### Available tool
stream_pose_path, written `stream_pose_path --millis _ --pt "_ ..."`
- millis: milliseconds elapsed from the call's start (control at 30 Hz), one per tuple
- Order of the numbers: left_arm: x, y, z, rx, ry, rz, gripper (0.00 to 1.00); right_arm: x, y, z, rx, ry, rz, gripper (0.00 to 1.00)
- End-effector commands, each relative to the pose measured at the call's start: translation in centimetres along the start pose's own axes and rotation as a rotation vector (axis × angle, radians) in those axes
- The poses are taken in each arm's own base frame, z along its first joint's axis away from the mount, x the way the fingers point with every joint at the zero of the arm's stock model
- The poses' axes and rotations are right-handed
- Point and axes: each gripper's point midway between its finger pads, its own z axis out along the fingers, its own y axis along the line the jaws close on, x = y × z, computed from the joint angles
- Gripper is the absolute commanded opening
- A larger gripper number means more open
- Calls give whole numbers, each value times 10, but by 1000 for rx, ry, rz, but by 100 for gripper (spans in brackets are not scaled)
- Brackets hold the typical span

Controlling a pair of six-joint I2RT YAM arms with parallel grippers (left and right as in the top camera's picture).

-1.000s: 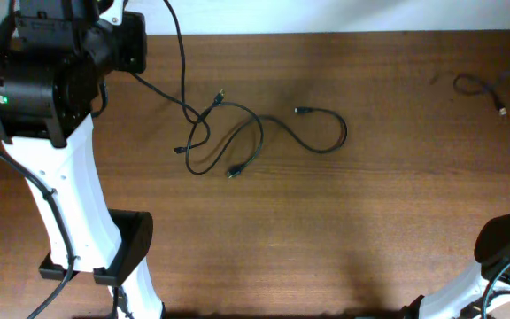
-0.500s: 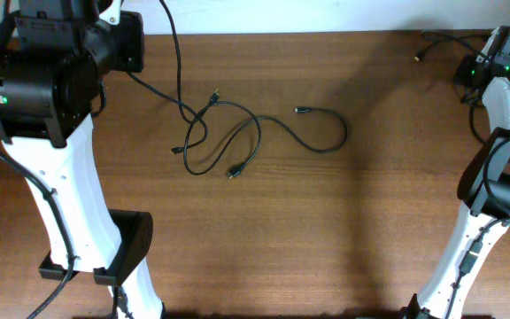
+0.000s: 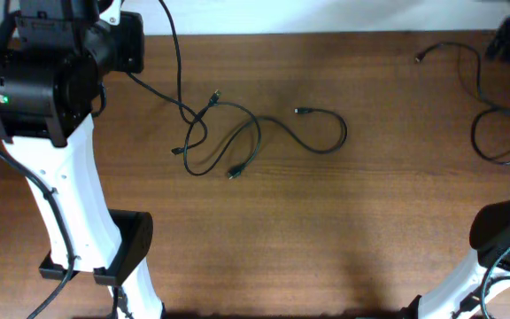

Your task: Untangle cables

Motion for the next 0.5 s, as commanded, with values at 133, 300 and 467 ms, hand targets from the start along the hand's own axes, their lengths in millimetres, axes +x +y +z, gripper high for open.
stream_pose_path --millis 133,300,467 --pt "-2 4 -7 -22 -17 14 0 59 -135 25 544 76 693 99" --pt "-2 4 -7 -22 -17 14 0 110 -161 68 588 165 836 99" --pt "-2 2 -7 -9 -18 14 0 148 -162 113 588 179 822 99"
